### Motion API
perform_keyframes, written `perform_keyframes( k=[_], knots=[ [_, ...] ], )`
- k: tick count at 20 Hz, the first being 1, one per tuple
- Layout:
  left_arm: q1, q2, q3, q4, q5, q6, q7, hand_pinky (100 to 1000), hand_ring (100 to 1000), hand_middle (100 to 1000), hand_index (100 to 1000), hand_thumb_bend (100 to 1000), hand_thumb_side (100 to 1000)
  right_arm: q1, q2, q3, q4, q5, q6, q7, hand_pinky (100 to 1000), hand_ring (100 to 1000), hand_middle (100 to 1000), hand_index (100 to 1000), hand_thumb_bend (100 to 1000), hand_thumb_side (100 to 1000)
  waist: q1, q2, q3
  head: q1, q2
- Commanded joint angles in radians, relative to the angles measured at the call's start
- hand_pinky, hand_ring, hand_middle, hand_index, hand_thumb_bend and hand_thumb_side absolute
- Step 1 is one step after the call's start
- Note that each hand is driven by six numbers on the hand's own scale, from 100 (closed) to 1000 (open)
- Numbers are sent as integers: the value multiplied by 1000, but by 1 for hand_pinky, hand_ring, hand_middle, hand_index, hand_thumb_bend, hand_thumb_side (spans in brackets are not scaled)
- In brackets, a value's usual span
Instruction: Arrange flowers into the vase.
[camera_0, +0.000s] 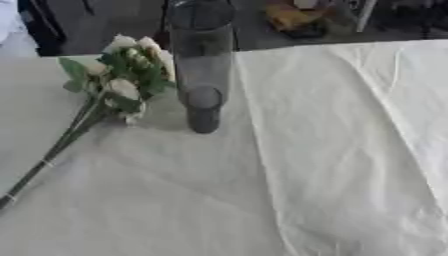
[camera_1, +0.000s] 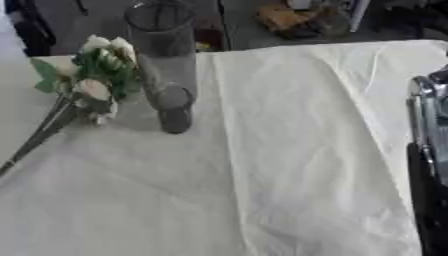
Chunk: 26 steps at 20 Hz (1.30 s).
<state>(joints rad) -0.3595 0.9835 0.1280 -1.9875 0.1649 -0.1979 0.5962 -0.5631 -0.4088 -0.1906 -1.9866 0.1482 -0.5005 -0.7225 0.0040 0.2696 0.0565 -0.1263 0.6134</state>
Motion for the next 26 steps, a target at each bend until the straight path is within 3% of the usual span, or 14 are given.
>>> perform_keyframes(
  k=[1,5,6,8,11,14,20,26],
  knots=[
    [-2,19,9,-12,-7,-4,3,601,647,780,900,283,723,-11,-13,-8,-13,6,-16,-21,691,801,784,848,100,874,3,-14,0,-5,-12],
    [-2,18,8,-12,-8,-4,4,601,647,780,900,283,723,-11,-13,-8,-13,6,-16,-21,691,801,784,848,100,874,4,-14,0,-5,-12],
    [0,20,6,-12,-10,-3,3,663,727,832,922,343,826,-11,-14,-9,-13,6,-16,-21,692,801,784,848,100,875,5,-13,2,-13,-16],
    [33,53,-6,-12,-30,17,-17,711,785,866,950,308,849,-7,-21,-13,-13,10,-14,-24,692,801,784,847,100,875,7,-15,13,-38,-22],
    [102,98,-15,-3,-73,60,-60,788,861,920,1000,288,842,-7,-23,-12,-13,11,-12,-26,692,800,784,847,100,873,11,-21,13,-39,-21],
    [164,132,-42,5,-119,107,-106,801,871,933,1000,285,810,-9,-20,-8,-13,7,-9,-25,693,801,784,847,100,871,15,-25,6,-27,-15],
    [158,136,-38,2,-220,208,-208,804,873,935,1000,303,772,-7,-19,-8,-13,3,-7,-21,695,802,783,847,100,871,17,-27,-1,18,9],
    [155,142,-25,-12,-320,308,-307,804,874,931,1000,325,731,-4,-19,-9,-13,4,-5,-21,696,802,783,847,100,865,19,-27,-1,-18,-11]
  ],
)
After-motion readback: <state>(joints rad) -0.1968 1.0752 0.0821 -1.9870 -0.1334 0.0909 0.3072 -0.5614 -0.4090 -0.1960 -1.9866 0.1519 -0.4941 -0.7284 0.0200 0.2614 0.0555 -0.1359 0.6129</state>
